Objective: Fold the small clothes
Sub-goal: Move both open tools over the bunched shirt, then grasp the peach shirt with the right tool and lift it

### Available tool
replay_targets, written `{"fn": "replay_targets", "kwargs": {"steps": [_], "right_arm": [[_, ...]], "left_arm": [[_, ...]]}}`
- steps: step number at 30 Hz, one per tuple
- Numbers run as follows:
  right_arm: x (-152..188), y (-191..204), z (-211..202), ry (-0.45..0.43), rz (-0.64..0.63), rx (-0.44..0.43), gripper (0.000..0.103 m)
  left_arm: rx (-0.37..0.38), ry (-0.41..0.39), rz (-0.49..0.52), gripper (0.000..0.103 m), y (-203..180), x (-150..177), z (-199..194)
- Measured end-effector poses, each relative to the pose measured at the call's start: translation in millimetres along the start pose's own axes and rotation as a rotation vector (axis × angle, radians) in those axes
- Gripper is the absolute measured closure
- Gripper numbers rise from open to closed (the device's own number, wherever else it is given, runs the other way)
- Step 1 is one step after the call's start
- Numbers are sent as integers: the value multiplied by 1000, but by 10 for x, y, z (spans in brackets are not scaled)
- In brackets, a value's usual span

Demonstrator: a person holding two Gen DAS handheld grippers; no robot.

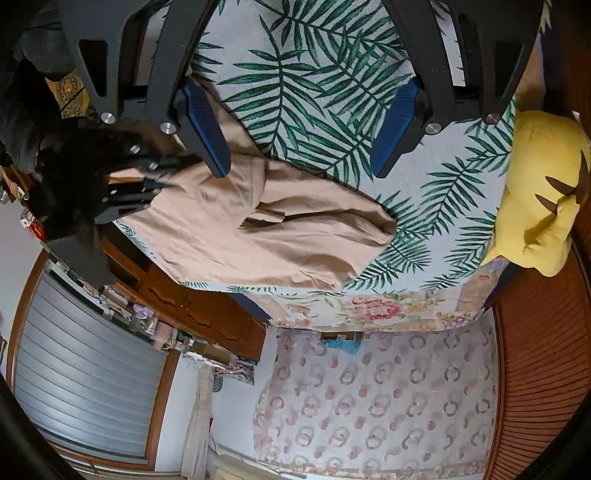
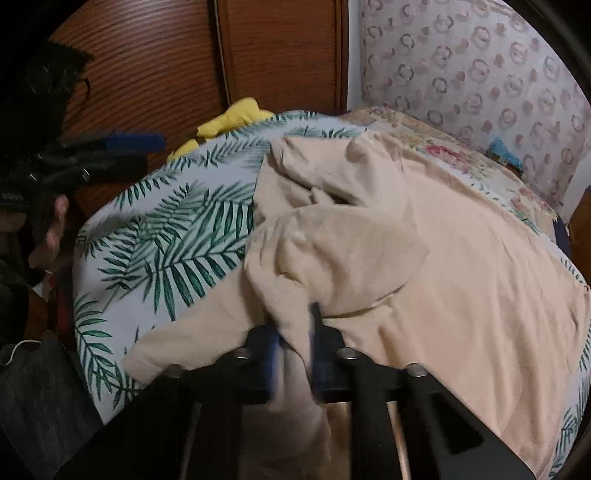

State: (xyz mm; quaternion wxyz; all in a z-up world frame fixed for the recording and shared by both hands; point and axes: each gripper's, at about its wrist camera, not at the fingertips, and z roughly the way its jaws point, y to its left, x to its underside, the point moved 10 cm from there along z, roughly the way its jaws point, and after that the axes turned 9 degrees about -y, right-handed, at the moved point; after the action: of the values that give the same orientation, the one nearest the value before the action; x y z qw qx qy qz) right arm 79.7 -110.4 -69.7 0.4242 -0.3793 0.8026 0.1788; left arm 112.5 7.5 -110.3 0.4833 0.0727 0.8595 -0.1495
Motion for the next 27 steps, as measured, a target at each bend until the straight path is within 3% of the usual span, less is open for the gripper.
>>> {"fn": "replay_targets", "kwargs": {"steps": [8,13,20,24,27], "right_arm": [[-318,-182,-748,-258,125,34,94],[-257,-371,-1188,-326,193,103,94],[425,-868,-1521,-258,287,298,94],[738,-1021,-1390,-179,332,369,94],[810,-1033,-1358,-152,333,391,85]], "left_arm": [[19,10,0,24,-75,29,83],[31,17,11,24,-165,24,135],[45,7,34,24,-309,-14,180],[35,-18,35,24,-320,-63,169],[26,-34,37,24,-333,-99,147]]}}
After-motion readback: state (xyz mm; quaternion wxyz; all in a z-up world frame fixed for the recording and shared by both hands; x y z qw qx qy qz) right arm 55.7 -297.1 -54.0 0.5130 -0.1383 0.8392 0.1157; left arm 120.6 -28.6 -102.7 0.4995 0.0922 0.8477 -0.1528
